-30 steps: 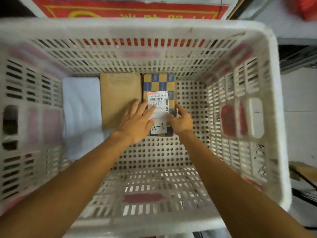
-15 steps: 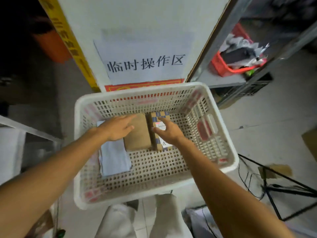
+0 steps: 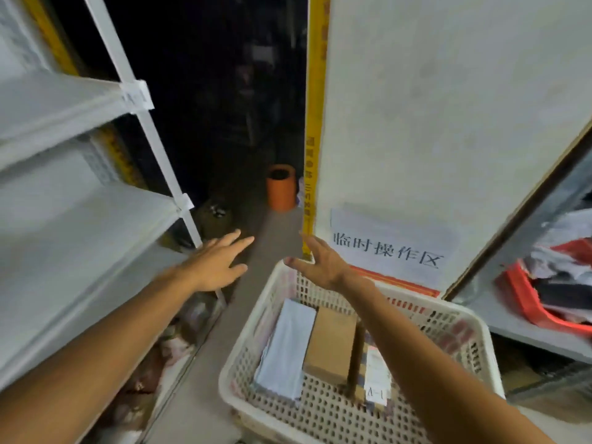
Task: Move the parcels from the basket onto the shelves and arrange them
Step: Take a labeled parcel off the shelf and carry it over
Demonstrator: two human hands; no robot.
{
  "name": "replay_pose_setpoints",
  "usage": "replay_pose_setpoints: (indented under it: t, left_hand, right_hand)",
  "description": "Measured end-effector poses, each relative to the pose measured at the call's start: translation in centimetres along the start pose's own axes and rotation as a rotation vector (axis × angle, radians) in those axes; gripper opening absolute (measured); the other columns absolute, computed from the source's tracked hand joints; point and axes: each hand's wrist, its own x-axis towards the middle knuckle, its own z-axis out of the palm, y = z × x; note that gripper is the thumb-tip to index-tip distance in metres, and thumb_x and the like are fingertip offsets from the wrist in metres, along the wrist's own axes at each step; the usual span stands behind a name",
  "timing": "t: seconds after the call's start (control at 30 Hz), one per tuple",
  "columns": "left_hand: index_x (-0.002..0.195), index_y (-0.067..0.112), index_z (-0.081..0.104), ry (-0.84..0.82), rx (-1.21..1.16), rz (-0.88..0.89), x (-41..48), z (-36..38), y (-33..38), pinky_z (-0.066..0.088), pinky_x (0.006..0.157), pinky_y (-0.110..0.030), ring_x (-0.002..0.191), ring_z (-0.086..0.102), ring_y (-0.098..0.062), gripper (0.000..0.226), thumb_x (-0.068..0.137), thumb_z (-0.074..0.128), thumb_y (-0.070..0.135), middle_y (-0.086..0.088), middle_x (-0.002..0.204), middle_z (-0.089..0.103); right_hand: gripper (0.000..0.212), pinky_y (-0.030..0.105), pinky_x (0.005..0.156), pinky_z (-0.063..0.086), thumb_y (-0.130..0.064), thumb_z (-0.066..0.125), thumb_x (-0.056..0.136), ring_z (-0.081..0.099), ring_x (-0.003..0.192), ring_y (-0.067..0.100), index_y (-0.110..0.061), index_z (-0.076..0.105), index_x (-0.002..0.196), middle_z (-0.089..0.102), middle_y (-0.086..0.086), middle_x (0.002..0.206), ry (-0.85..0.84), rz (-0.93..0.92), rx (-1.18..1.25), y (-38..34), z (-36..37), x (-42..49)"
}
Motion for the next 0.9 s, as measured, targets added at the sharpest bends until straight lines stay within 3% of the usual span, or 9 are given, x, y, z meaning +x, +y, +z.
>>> replay_pose_setpoints:
  t: [0.1, 0.27, 0.37, 0.43, 0.63, 0.9]
  left_hand:
    - [0.151, 0.035, 0.018, 0.067, -0.156, -0.089, -6.3, -2.7, -2.3, 0.019, 0.117, -0.033, 0.146, 0.017, -0.016, 0.068, 0.095, 0.056, 0.035, 0.005, 0.16, 0.011]
    - [0.152, 0.029, 0.019, 0.177, -0.203, -0.274, -17.8, -5.9, -5.6, 0.018, 0.119, -0.035, 0.144, 0.021, -0.014, 0.073, 0.092, 0.061, 0.029, 0.005, 0.158, 0.019]
    - [0.151, 0.027, 0.021, 0.307, -0.192, -0.408, -25.0, -7.7, -7.4, 0.017, 0.115, -0.023, 0.142, 0.026, -0.014, 0.071, 0.093, 0.061, 0.027, 0.003, 0.157, 0.024]
    - [0.151, 0.025, 0.019, 0.391, -0.118, -0.473, -29.6, -8.9, -8.7, 0.015, 0.112, -0.02, 0.143, 0.025, -0.014, 0.072, 0.093, 0.061, 0.028, 0.0, 0.157, 0.025]
    - [0.152, 0.031, 0.013, 0.578, 0.067, -0.696, -42.7, -12.4, -11.5, 0.012, 0.117, -0.034, 0.146, 0.016, -0.023, 0.07, 0.095, 0.053, 0.04, -0.006, 0.16, 0.015]
    - [0.151, 0.02, 0.02, 0.697, 0.123, -0.797, -57.6, -14.5, -14.1, 0.011, 0.114, -0.027, 0.145, 0.019, -0.021, 0.069, 0.094, 0.059, 0.026, -0.006, 0.158, 0.022]
  right_hand:
    - [0.082, 0.036, 0.118, 0.022, -0.061, 0.057, 0.088, 0.022, 0.147, 0.022, -0.03, 0.02, 0.154, 0.021, 0.003, 0.161, -0.102, -0.185, 0.056, -5.2, 0.3, 0.4]
    - [0.081, 0.035, 0.118, 0.022, -0.056, 0.06, 0.088, 0.021, 0.147, 0.021, -0.032, 0.02, 0.155, 0.02, -0.001, 0.161, -0.331, -0.434, 0.027, -15.1, 4.1, -0.6]
    - [0.081, 0.033, 0.116, 0.022, -0.056, 0.059, 0.089, 0.023, 0.146, 0.019, -0.03, 0.02, 0.155, 0.02, -0.002, 0.161, -0.413, -0.559, 0.011, -21.0, 6.8, -2.3]
    - [0.083, 0.036, 0.118, 0.02, -0.058, 0.059, 0.088, 0.018, 0.148, 0.02, -0.032, 0.018, 0.155, 0.015, -0.002, 0.163, -0.429, -0.652, -0.043, -24.9, 8.2, -3.7]
    - [0.081, 0.034, 0.121, 0.013, -0.056, 0.06, 0.088, 0.012, 0.15, 0.019, -0.03, 0.02, 0.154, 0.012, 0.003, 0.164, -0.408, -0.956, -0.122, -37.0, 11.6, -9.1]
    - [0.077, 0.031, 0.119, 0.02, -0.053, 0.06, 0.09, 0.024, 0.147, 0.016, -0.024, 0.028, 0.153, 0.025, 0.001, 0.16, -0.411, -1.144, -0.039, -49.0, 17.6, -16.8]
